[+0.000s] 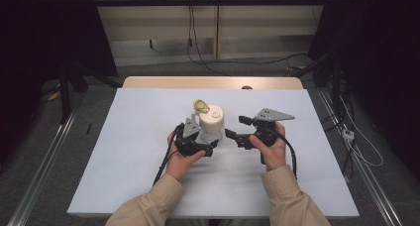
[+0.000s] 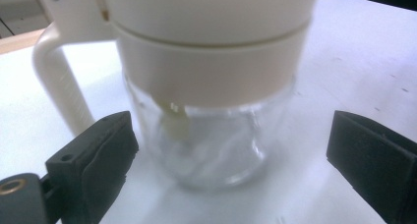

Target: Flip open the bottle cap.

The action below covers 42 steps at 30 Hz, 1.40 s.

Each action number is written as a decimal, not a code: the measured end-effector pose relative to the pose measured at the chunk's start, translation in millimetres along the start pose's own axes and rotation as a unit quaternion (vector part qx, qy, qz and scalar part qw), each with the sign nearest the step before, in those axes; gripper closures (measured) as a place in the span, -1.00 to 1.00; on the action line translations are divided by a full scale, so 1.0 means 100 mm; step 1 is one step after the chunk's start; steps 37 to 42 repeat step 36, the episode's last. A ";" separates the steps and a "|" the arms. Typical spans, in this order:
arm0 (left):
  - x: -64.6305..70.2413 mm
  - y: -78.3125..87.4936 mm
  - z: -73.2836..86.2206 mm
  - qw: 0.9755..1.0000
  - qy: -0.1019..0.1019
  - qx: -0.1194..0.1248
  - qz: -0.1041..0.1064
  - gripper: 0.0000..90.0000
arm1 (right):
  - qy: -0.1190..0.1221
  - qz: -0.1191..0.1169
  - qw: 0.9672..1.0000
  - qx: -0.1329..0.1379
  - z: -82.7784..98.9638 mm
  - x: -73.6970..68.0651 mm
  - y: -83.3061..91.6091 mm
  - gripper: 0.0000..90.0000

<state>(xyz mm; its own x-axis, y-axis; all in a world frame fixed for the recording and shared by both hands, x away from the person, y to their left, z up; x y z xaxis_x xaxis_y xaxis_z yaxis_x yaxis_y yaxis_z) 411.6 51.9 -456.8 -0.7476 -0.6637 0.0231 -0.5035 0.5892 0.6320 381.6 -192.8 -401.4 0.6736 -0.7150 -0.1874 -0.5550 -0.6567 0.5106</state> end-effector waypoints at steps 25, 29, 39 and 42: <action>-0.46 0.95 0.59 1.000 0.002 0.006 0.016 -0.91 | -0.003 0.026 0.999 -0.029 0.65 -0.05 0.45 -0.81; -0.50 1.06 0.63 1.000 0.001 0.014 0.013 -0.91 | -0.004 0.036 0.999 -0.032 0.73 -0.04 0.52 -0.81; -0.56 1.18 0.71 1.000 0.008 0.016 0.011 -0.91 | 0.001 0.052 0.998 -0.047 0.87 -0.02 0.62 -0.80; -0.56 1.18 0.71 1.000 0.008 0.016 0.011 -0.91 | 0.001 0.052 0.998 -0.047 0.87 -0.02 0.62 -0.80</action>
Point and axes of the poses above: each handheld gripper's, and its own axes: y roughly backward along the jaws, z roughly out of its underside, x roughly to its right, the point moved 1 cm from there along -y, roughly forward along the jaws, and after that the axes turned 12 degrees about -x, right-handed, at the moved point
